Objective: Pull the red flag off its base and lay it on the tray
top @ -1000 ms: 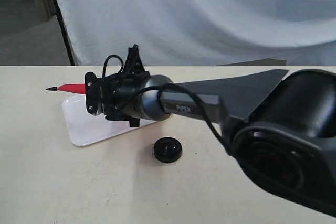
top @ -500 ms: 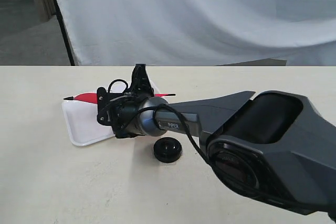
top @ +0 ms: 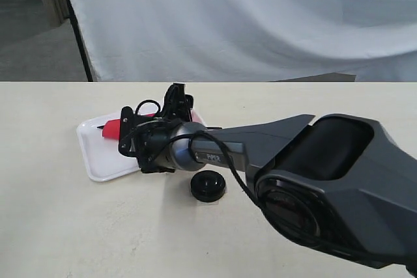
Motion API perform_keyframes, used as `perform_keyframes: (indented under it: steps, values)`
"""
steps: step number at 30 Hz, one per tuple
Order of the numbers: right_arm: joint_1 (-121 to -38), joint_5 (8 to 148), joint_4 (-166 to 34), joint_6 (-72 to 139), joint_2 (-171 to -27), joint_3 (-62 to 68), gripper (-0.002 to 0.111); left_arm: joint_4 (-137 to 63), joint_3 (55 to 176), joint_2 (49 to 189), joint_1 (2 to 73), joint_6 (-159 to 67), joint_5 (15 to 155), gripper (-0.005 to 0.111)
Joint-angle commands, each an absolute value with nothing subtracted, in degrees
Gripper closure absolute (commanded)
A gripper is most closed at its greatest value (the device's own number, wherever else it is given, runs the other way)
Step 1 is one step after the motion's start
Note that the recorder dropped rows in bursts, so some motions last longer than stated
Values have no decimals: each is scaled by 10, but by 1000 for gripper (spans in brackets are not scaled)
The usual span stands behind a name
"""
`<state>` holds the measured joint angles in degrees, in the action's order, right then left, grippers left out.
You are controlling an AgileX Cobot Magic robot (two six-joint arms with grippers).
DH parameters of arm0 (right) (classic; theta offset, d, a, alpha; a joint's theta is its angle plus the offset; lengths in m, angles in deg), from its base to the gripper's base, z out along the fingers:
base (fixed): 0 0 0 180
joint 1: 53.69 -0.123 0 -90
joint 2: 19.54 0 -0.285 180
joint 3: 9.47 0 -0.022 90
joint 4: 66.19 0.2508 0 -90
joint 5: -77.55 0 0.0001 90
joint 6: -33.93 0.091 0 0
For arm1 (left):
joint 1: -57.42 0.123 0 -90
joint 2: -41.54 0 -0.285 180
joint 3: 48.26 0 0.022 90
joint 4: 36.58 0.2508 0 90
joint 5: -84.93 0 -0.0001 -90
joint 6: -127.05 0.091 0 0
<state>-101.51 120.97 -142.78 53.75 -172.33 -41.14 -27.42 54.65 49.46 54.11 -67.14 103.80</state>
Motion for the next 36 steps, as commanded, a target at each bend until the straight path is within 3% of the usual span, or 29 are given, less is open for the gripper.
perform_keyframes:
  steps: [1,7,9,11,12,19,29,36]
  values:
    - [-1018,1211,-1402,541,-1720,-415,40,-274,545,493,539,-670,1036,107]
    - [-1019,1214,-1329,539,-1666,-415,40,-274,545,493,539,-670,1036,107]
    - [-1019,1215,-1269,509,-1644,-415,48,-274,545,493,539,-670,1036,107]
    - [-1019,1225,-1186,446,-1625,-415,78,-274,545,493,539,-670,1036,107]
    - [-1019,1241,-1137,403,-1616,-415,108,-274,545,493,539,-670,1036,107]
    - [-941,1332,-884,273,-1541,-394,109,-274,545,493,539,-670,1036,107]
    - [-690,1149,-718,287,-1278,-42,109,-274,545,493,539,-670,1036,107]
    - [-483,1060,-597,285,-1095,129,109,-274,545,493,539,-670,1036,107]
